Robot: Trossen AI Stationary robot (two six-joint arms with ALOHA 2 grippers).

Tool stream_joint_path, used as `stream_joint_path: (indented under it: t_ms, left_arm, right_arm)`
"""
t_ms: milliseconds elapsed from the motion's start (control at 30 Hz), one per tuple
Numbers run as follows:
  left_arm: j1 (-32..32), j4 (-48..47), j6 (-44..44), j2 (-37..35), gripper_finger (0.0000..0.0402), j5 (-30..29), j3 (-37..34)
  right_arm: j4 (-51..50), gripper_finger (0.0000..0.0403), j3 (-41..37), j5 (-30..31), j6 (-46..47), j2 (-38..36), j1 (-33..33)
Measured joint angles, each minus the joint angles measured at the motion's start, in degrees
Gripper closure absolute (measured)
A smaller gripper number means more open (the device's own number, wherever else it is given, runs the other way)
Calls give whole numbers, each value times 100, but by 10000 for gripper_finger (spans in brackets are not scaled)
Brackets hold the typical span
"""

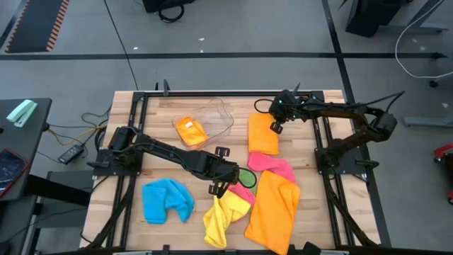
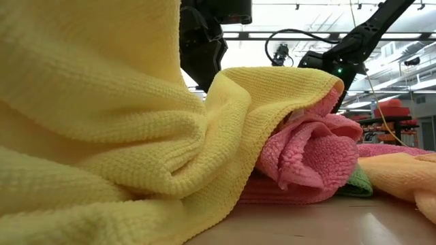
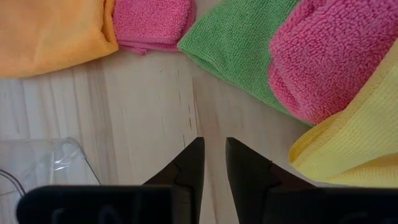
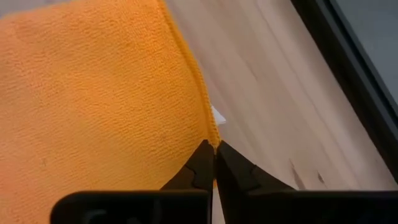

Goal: Fold microfiber towels
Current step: Fold the orange microfiber towel

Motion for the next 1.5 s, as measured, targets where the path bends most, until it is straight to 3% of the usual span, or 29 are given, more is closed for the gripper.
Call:
stream_joint_path:
  t_ms: [267, 667, 900, 1067, 1233, 1333, 1500]
  left_arm:
    - [-4, -2, -7, 0, 330, 2, 0]
    - [-11, 22, 24, 0, 329, 2, 0]
    - [-11, 22, 37, 0, 325, 2, 0]
    - [-58, 9, 17, 0, 330, 3, 0]
    - [-118, 9, 8, 0, 326, 7, 0]
    - [-123, 9, -4, 0, 323, 13, 0]
    - [-118, 9, -9, 0, 324, 7, 0]
  right_arm:
    - [-38, 373, -168, 137, -217, 2, 2]
    - [-872, 238, -130, 392, 633, 4, -150]
    - [-2187, 213, 613, 580, 1138, -14, -56]
    - [-2181, 214, 645, -65, 770, -20, 631]
    - [-1538, 214, 406, -409, 596, -20, 1916]
    - [-839, 214, 201, -155, 599, -20, 2730]
    - [196, 214, -212, 1085, 525, -20, 3821]
